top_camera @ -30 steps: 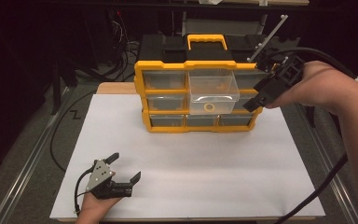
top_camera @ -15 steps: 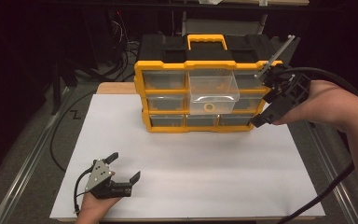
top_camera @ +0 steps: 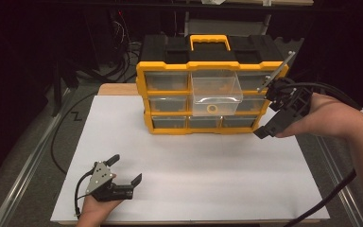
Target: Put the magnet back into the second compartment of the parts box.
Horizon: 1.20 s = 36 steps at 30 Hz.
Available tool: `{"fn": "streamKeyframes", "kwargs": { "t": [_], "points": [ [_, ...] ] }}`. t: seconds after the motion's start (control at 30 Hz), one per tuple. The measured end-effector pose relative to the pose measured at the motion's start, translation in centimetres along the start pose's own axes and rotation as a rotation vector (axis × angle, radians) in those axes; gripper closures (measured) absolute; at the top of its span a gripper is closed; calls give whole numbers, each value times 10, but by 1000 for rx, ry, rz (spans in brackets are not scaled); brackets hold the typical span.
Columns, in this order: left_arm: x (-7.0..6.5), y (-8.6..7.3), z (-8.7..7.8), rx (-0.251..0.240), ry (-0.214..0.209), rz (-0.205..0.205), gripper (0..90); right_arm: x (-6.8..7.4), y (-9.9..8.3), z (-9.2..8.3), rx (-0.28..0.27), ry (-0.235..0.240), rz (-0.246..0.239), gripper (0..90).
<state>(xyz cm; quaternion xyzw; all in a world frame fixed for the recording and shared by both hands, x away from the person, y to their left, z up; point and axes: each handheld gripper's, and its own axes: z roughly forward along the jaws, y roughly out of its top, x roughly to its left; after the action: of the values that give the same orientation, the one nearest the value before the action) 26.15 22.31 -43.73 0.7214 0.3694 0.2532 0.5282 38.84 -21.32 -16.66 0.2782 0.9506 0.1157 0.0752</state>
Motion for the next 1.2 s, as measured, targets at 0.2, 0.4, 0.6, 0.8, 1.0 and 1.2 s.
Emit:
{"fn": "streamKeyframes", "kwargs": {
  "t": [0.2, 0.4, 0.6, 0.8, 1.0, 1.2],
  "points": [
    [0, 0, 0, 3, 2, -3, 2, 2, -4, 14, 2, -6, -8, 1],
    [1, 0, -1, 3, 5, -5, 2, 3, -9, 38, 16, -1, -14, 1],
    [2, 0, -2, 3, 8, -7, 2, 5, -13, 61, 26, 4, -17, 1],
    [2, 0, -2, 6, 6, -5, 2, 7, -14, 76, 30, 3, -16, 1],
    [2, 0, -2, 2, 8, -9, 2, 9, -17, 98, 40, 10, -15, 1],
    [2, -1, -2, 5, 6, -9, 2, 11, -19, 115, 56, 13, -18, 1]
  ]
}}
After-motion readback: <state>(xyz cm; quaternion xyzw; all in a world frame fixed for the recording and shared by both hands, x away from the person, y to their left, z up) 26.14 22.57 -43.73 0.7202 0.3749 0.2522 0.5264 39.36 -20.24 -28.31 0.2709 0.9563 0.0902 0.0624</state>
